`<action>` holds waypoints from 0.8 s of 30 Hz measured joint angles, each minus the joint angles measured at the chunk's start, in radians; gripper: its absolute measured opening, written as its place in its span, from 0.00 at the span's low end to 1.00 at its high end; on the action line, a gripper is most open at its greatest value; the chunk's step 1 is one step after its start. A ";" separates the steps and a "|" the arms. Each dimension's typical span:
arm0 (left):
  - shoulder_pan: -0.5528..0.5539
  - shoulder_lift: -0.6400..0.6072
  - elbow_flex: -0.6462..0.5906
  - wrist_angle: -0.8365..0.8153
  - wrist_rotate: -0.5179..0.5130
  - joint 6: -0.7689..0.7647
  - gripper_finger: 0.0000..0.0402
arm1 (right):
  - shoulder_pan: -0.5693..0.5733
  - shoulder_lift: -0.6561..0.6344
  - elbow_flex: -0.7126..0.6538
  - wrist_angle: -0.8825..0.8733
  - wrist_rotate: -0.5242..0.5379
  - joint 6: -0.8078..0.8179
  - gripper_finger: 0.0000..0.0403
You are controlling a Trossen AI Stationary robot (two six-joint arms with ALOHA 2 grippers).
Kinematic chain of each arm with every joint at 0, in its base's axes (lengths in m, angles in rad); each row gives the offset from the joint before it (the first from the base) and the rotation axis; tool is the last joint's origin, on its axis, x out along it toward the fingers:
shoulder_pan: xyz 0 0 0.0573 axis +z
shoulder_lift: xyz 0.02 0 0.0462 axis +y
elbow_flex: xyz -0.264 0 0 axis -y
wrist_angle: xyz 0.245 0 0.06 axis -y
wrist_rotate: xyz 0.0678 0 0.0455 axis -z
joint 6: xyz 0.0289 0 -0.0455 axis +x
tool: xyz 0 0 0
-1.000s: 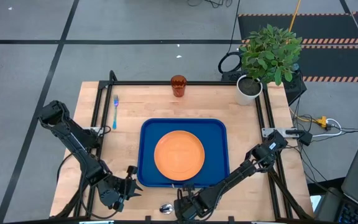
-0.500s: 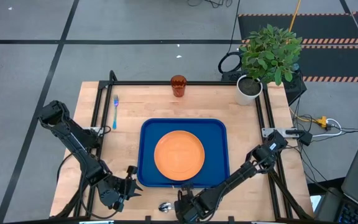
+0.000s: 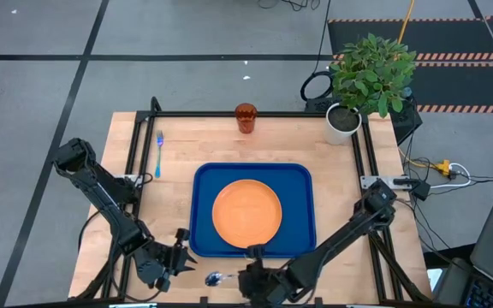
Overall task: Pick and place plate/cup/fork/spoon on tray
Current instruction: Put the yellow spoon on the blue serving tray to the left of the orange plate
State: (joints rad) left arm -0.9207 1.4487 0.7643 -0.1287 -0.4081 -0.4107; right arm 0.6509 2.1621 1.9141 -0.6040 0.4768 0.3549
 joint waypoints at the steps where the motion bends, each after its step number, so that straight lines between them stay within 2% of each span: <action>1: 0.000 0.000 0.000 0.014 -0.018 0.015 0.22 | 0.001 -0.013 0.000 -0.003 0.044 -0.004 0.07; 3: 0.000 0.000 0.000 0.046 -0.085 0.037 0.22 | 0.004 -0.035 0.002 -0.020 0.156 -0.018 0.07; 6: 0.000 -0.001 0.000 0.064 -0.246 0.064 0.22 | 0.012 -0.054 0.002 -0.035 0.395 -0.064 0.07; 10: 0.009 -0.002 0.000 0.100 -0.545 0.079 0.22 | 0.020 -0.064 0.002 -0.027 0.772 -0.167 0.07; 12: 0.021 -0.002 0.000 0.162 -0.687 0.091 0.22 | 0.016 -0.064 0.002 -0.027 0.924 -0.225 0.07; 14: 0.041 -0.002 0.000 0.262 -0.808 0.115 0.22 | 0.000 -0.052 0.002 -0.018 1.032 -0.258 0.07; 16: 0.072 -0.002 0.000 0.403 -0.882 0.162 0.22 | -0.018 -0.046 0.002 -0.020 1.085 -0.288 0.07; 19: 0.138 -0.003 0.000 0.638 -0.883 0.260 0.22 | -0.050 -0.047 -0.013 -0.002 1.094 -0.296 0.07; 21: 0.184 -0.004 0.000 0.746 -0.796 0.342 0.22 | -0.072 -0.049 -0.044 0.003 1.097 -0.296 0.07; 24: 0.241 -0.004 0.000 0.821 -0.664 0.457 0.22 | -0.106 -0.054 -0.104 0.001 1.096 -0.288 0.07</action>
State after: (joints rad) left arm -0.6797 1.4445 0.7645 0.6918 -1.0722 0.0463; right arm 0.5449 2.1079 1.8103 -0.6029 1.5728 0.0671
